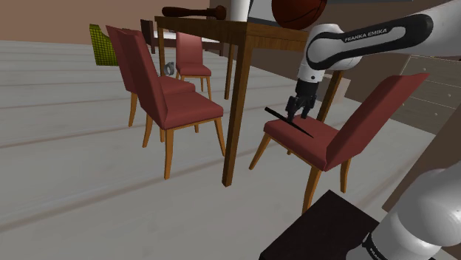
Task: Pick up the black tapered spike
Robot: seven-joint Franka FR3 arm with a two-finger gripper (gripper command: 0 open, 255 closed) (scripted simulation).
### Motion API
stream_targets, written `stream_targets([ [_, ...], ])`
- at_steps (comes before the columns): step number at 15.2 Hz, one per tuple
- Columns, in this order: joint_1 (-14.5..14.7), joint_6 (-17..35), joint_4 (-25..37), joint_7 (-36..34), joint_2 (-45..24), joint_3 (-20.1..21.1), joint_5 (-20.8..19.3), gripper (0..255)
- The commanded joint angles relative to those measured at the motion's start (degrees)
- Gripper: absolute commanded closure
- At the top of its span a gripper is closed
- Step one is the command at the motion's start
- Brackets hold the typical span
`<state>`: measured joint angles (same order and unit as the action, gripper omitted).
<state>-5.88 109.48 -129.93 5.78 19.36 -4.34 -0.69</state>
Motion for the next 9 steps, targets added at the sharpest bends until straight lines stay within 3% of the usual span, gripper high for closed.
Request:
stream_targets([
  [1, -0.4, 2.7, 2.3, 0.5, -3.4, -0.8, 0.1, 0],
  [7, -1.8, 8.6, 10.3, 2.9, -13.3, -3.3, 1.5, 0],
  [9, -1.8, 10.2, 9.1, 3.0, -13.7, -3.3, 1.6, 0],
])
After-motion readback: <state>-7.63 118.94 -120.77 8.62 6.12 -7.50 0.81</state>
